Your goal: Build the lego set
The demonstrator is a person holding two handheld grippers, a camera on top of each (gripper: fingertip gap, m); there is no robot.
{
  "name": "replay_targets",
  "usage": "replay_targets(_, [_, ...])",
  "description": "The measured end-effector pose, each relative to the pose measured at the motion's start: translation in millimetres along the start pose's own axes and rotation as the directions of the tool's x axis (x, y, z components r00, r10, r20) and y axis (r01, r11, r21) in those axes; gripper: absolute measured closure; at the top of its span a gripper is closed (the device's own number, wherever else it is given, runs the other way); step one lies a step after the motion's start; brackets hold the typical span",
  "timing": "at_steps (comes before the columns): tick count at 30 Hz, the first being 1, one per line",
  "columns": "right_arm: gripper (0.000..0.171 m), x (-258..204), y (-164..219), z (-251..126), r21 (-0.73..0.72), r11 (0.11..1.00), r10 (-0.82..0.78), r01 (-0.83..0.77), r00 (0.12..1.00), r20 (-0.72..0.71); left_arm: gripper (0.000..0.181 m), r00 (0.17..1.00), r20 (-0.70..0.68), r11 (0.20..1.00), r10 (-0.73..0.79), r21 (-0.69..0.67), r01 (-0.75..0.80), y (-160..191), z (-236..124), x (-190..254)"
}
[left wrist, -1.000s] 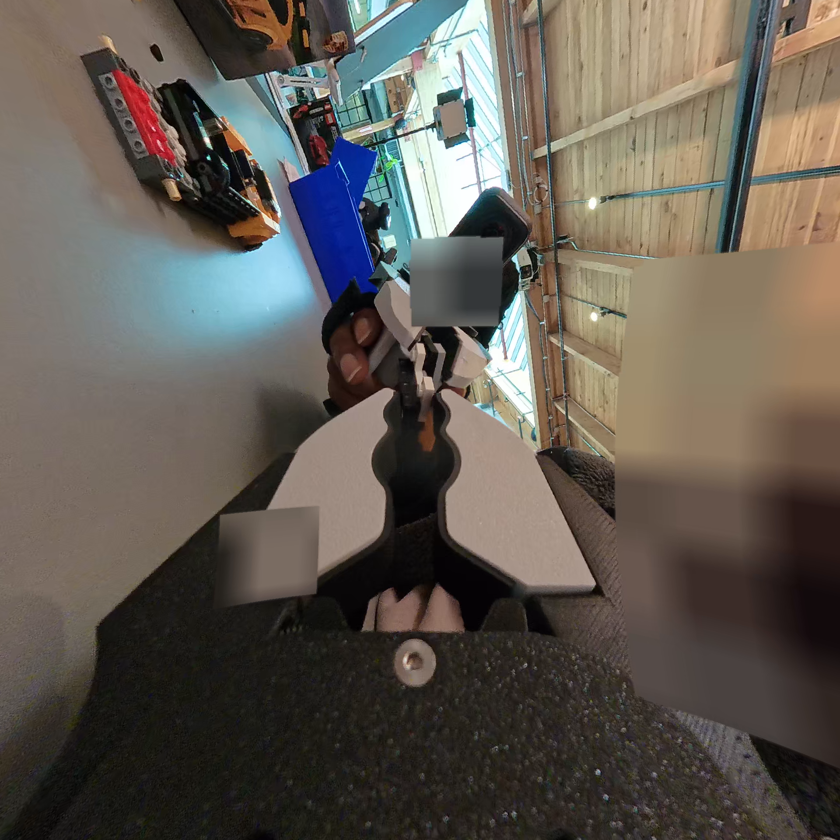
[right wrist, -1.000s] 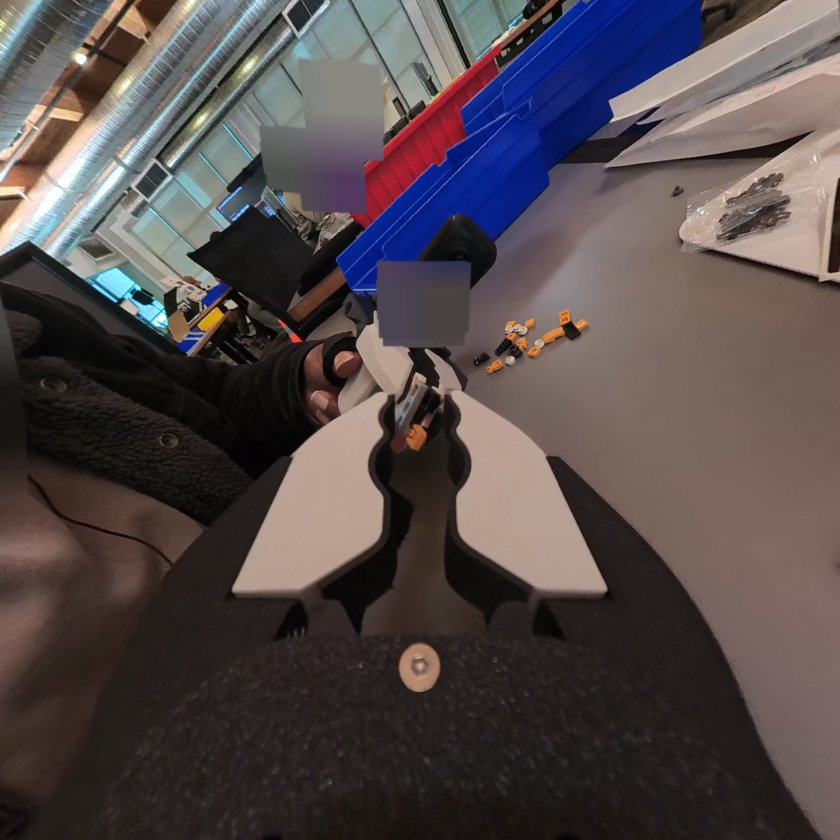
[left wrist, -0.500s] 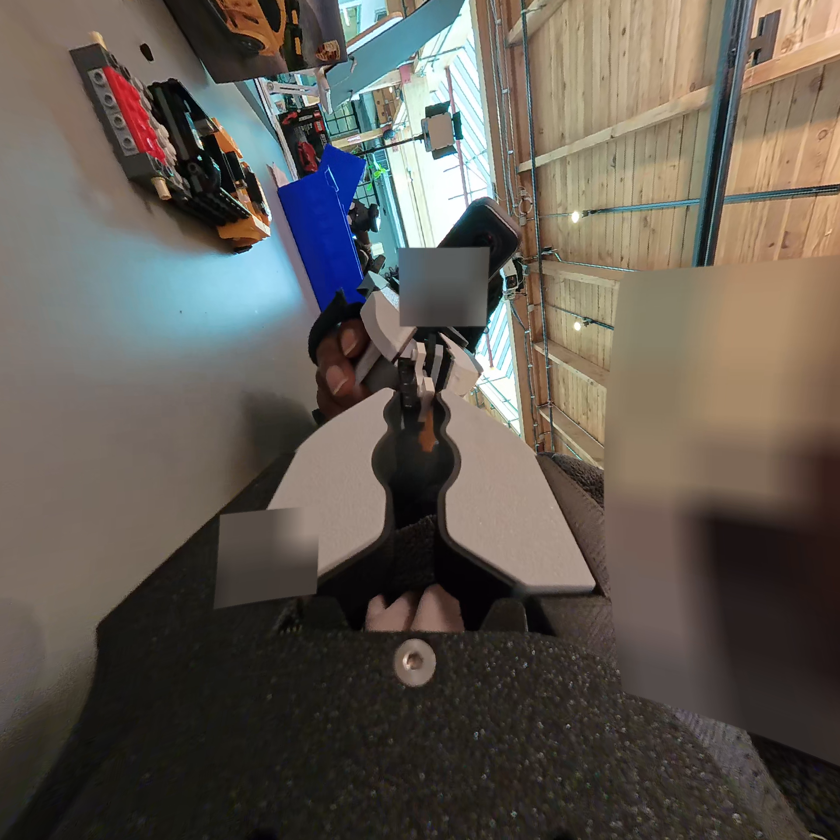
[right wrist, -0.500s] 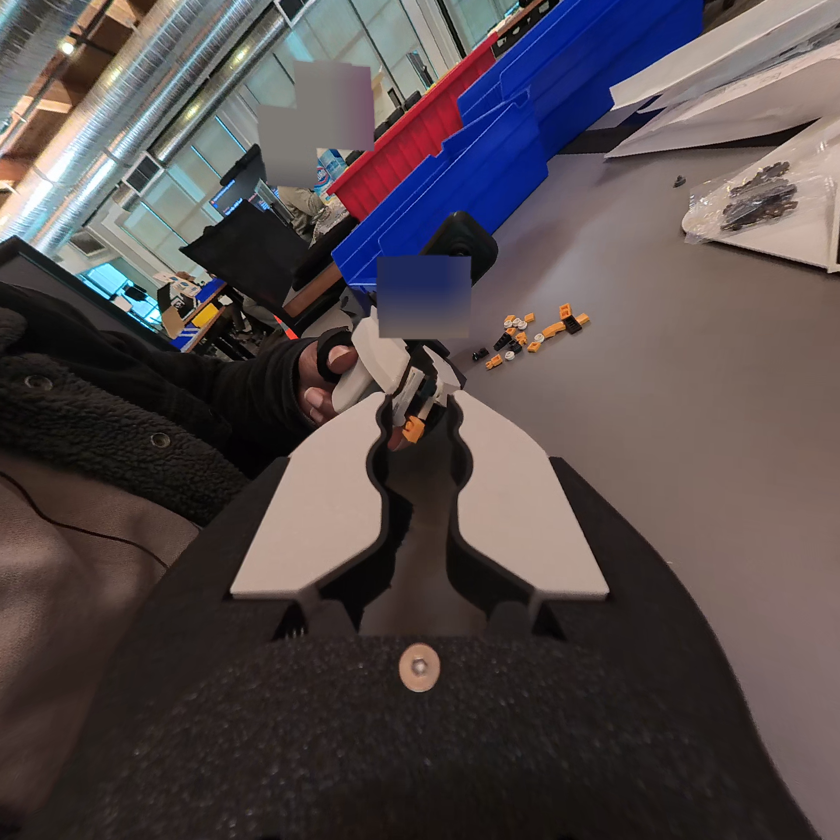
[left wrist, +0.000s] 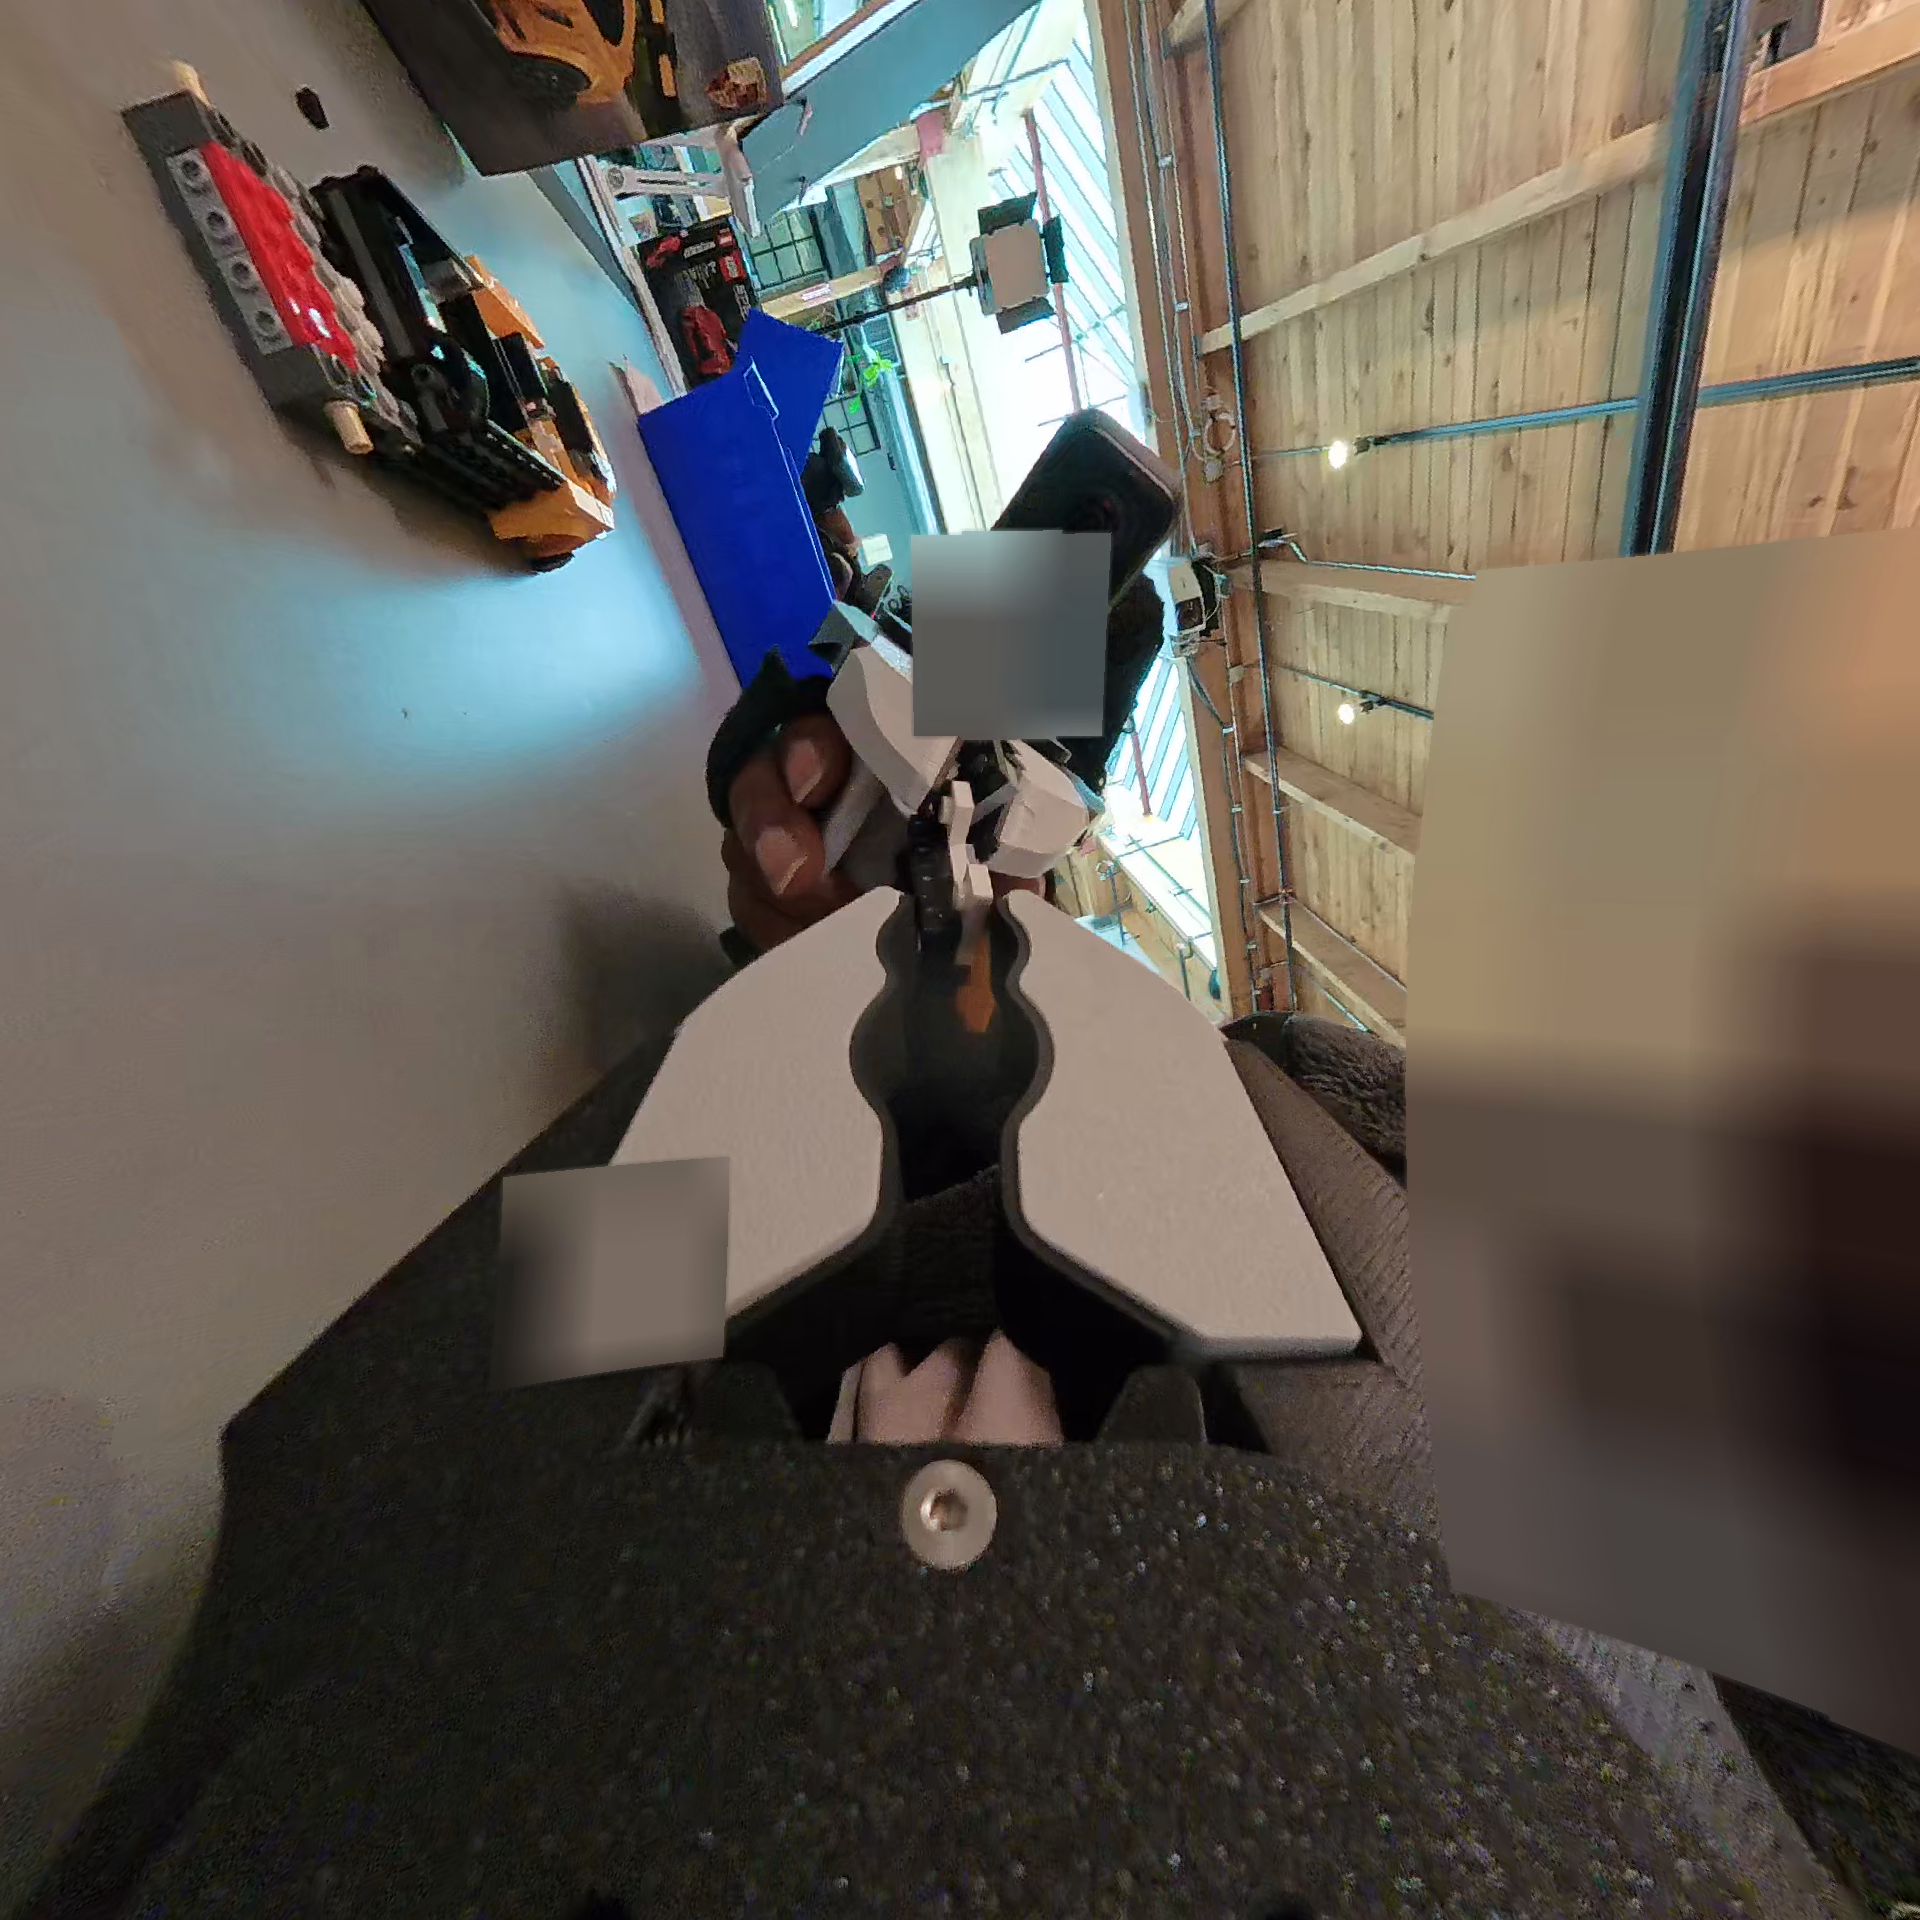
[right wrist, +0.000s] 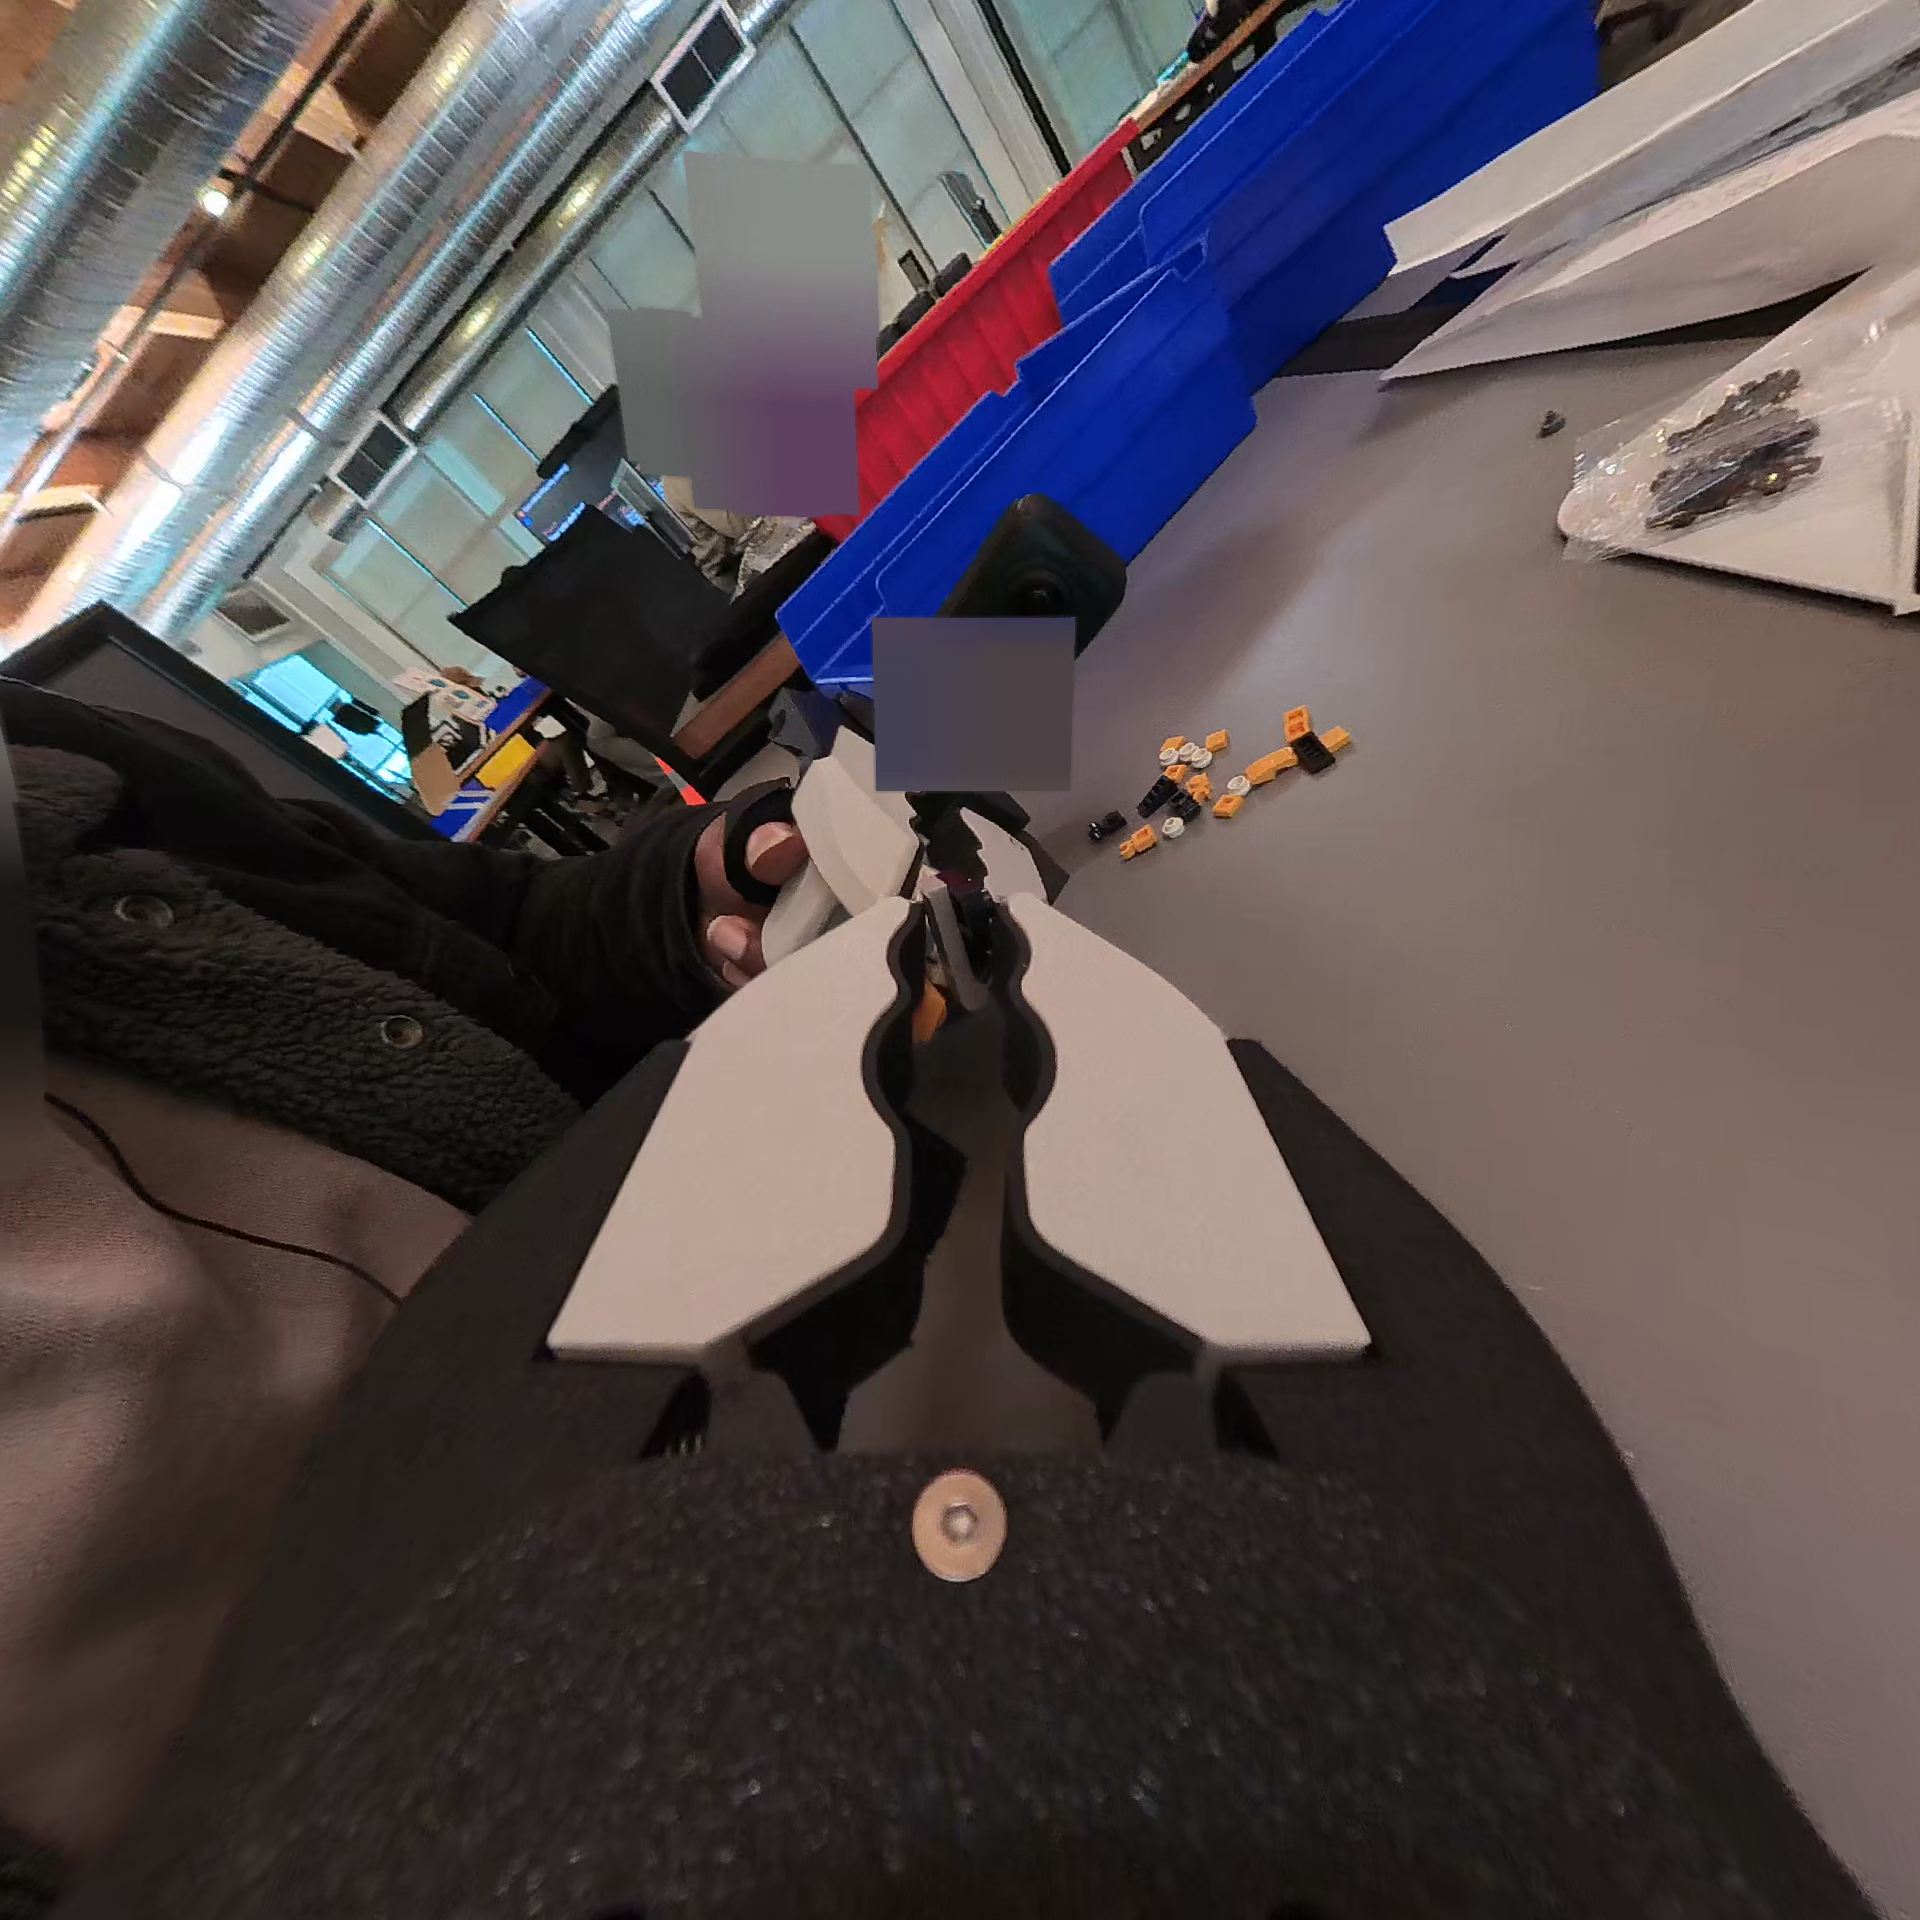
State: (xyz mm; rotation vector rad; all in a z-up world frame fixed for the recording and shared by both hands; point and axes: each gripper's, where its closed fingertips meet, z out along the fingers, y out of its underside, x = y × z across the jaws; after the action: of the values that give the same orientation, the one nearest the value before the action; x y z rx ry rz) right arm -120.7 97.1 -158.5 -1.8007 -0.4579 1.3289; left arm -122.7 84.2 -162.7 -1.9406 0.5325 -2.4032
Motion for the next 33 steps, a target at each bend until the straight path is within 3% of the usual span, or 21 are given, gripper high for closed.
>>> replay_targets(1, [0.159,0.0,0.1,-0.1,-0.001,1.0,0.005,-0.005,1.0,0.003,0.169,1.0,0.0,1.0,0.004,-0.001,-0.004,0.1,0.0,0.2])
replay_targets(18, [0.163,3.0,4.1,-2.1,-0.035,0.998,0.06,-0.06,0.998,0.011,0.169,0.998,0.058,0.997,0.025,-0.069,-0.02,8.3,-1.7,-18.1])
replay_targets(22, [0.158,2.7,9.4,0.5,-0.075,0.997,-0.001,0.0,1.0,-0.016,0.169,0.999,0.042,0.997,0.028,-0.078,-0.024,10.8,0.7,-14.8])
replay_targets(33, [0.158,-2.9,8.9,0.0,-0.077,0.997,0.028,-0.026,0.999,0.029,0.169,0.995,0.007,0.992,0.098,-0.077,-0.097,9.4,1.2,-3.4])
